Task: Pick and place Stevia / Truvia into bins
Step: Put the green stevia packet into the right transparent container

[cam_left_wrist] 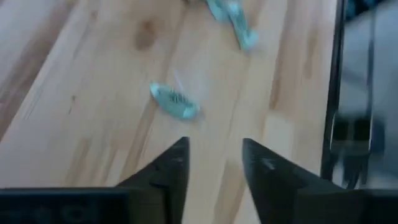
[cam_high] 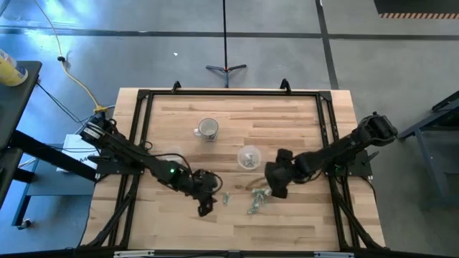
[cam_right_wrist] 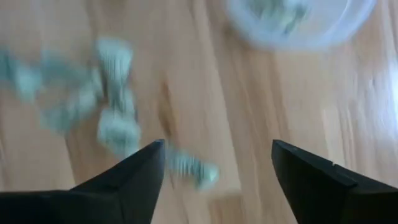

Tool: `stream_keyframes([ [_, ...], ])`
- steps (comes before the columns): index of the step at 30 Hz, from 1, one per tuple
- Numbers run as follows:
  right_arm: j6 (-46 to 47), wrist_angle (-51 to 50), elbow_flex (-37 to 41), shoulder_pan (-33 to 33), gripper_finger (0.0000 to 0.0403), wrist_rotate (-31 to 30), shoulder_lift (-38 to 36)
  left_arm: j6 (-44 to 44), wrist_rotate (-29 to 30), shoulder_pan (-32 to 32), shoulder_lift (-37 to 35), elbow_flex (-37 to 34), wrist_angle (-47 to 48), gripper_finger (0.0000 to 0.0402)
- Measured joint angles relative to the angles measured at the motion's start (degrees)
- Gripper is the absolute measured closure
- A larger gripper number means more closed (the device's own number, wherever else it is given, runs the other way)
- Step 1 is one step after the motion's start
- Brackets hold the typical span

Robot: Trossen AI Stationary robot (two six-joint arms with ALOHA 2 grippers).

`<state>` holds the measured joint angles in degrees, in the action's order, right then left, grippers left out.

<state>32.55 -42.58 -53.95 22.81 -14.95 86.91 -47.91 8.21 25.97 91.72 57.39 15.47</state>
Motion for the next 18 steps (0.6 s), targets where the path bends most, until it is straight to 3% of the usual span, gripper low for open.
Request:
stream_keyframes([
  [5, 2.5, -5.2, 2.1, 7.0, 0.0114, -0.7, -0.9, -8.5, 7.0, -0.1, 3.6, 0.0, -6.7, 0.0166],
  [12, 15.2, -6.3, 8.1, 15.2, 0.0123, -3.4, -6.1, -28.2, 3.7, -2.3, 11.0, 4.4, -1.0, 0.0161],
  [18, 24.3, -7.9, 13.7, 17.6, 0.0123, -4.7, -12.3, -26.9, 5.5, -3.4, 14.9, 13.3, 6.5, 0.0164],
])
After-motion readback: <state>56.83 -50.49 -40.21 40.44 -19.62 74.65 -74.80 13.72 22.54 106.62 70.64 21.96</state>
